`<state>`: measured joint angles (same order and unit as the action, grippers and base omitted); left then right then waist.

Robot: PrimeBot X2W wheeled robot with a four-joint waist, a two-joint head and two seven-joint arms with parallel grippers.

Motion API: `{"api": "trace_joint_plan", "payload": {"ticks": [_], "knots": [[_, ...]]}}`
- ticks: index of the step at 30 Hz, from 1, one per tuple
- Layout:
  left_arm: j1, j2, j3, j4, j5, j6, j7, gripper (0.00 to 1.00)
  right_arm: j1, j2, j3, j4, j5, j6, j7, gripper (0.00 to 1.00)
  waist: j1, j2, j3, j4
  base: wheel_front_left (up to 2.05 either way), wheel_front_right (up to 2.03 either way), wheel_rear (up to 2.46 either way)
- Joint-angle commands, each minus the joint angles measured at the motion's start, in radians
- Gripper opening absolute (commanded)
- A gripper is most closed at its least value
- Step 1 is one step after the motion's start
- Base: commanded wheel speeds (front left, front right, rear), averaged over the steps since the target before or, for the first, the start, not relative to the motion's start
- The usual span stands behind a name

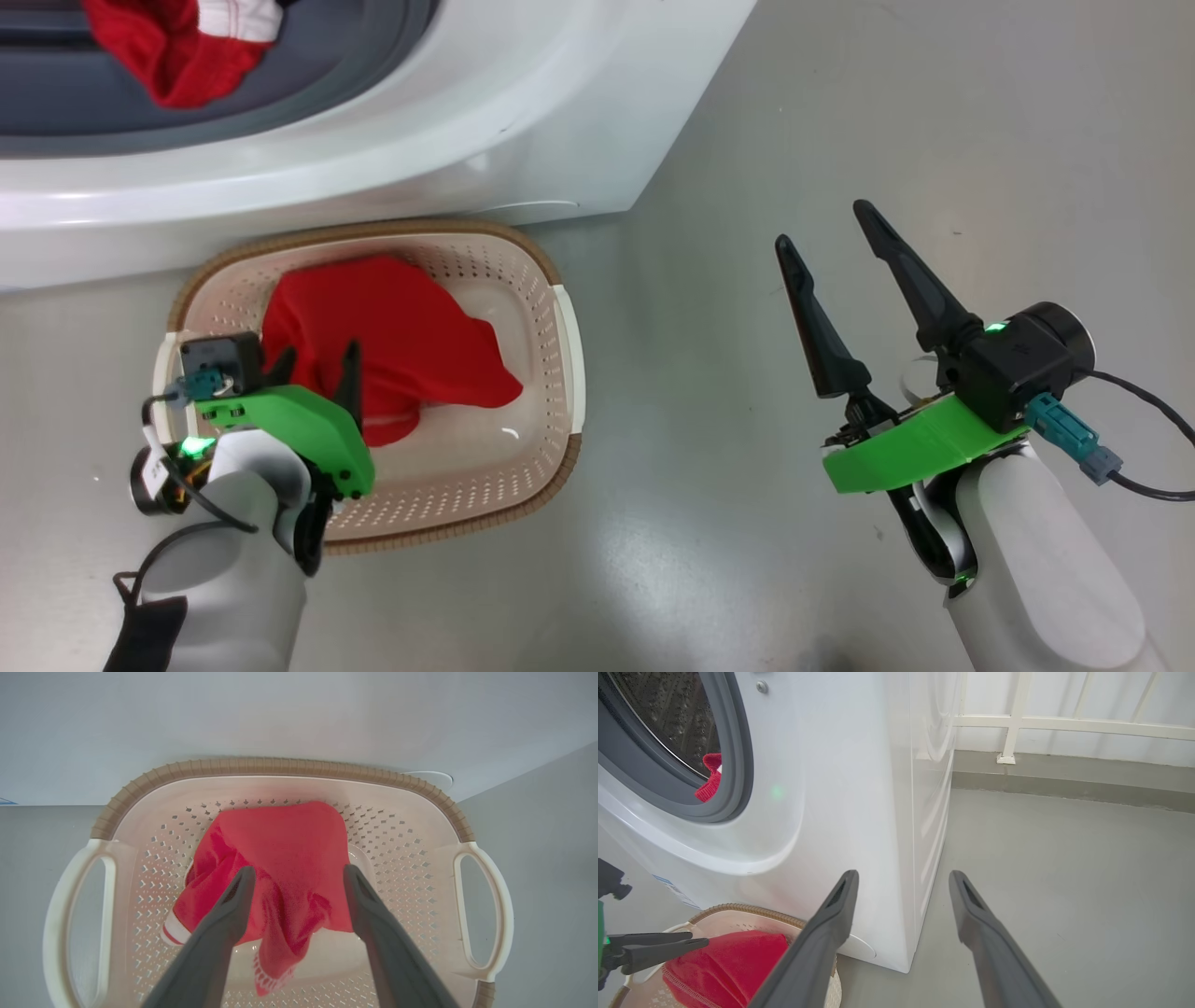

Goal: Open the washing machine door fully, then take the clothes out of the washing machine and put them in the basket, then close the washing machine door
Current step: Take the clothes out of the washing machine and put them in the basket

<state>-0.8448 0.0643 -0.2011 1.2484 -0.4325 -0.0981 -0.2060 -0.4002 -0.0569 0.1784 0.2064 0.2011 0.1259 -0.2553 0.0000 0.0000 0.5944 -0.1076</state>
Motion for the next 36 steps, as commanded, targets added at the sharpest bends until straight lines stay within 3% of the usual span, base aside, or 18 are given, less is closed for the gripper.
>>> {"api": "trace_joint_plan", "payload": {"ticks": [1,11,36], "knots": [[0.001,0.026,0.013,-0.002,0.001,-0.006,-0.016,1.0,-0.002,0.007,0.017,-0.02,0.013,0.005,-0.006,1.0,0.0,0.0,-0.006,0.004,0.0,0.0,0.0],[0.026,0.017,0.015,-0.053,-0.002,-0.01,-0.054,1.0,0.007,0.007,0.008,-0.004,0.005,0.005,-0.006,1.0,0.0,0.0,-0.074,0.036,0.0,0.0,0.0],[0.395,0.01,0.195,-0.666,0.112,0.006,-0.056,1.0,0.09,0.007,-0.022,0.037,-0.028,0.005,-0.006,1.0,0.0,0.0,-0.336,0.078,0.0,0.0,0.0]]}}
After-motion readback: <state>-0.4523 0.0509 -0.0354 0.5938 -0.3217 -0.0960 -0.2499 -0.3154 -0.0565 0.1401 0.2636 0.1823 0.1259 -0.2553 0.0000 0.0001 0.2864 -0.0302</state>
